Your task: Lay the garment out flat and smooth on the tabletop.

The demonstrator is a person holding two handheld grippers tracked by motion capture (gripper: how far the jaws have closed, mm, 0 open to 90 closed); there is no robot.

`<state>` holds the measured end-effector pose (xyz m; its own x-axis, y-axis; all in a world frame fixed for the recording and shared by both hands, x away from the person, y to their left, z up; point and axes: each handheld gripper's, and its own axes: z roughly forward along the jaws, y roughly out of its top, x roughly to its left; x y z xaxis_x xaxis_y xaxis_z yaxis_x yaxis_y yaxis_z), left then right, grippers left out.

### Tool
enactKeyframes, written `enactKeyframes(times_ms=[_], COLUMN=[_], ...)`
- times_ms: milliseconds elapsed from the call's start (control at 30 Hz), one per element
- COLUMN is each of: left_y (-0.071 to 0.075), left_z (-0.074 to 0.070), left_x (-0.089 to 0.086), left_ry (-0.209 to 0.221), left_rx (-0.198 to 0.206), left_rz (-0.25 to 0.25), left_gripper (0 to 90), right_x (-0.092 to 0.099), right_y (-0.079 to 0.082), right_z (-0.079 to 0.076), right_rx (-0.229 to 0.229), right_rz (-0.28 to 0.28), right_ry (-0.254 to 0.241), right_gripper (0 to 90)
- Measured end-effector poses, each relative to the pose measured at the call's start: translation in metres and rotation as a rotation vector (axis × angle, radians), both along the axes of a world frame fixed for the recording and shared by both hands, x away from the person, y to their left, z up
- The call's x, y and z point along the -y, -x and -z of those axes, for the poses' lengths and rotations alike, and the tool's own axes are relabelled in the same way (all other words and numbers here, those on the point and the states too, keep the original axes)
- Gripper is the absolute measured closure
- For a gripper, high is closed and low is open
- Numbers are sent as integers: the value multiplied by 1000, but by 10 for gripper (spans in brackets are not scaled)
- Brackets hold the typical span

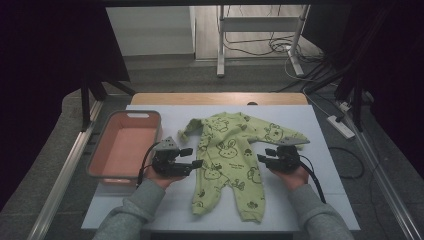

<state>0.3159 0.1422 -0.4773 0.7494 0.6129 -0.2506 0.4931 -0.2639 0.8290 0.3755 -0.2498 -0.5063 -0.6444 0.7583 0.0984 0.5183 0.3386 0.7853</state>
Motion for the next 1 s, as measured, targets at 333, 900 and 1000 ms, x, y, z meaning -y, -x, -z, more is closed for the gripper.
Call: enactKeyframes(times_ms=[333, 900, 1000], left_y=[-1, -1, -1], left_z=[1, -2, -2], left_x=[-1, -5, -6], left_ry=[2, 22, 18], left_rx=[-4, 5, 6], left_rz=[-5, -18, -20], left_gripper=[341, 341, 340], right_x=[2, -21, -21], right_y=[18, 16, 16], right_z=[0, 15, 14], right_rx=[-15, -54, -69], right_rz=[-5, -72, -89], right_ry=[7, 34, 32], right_gripper=[509, 620, 750])
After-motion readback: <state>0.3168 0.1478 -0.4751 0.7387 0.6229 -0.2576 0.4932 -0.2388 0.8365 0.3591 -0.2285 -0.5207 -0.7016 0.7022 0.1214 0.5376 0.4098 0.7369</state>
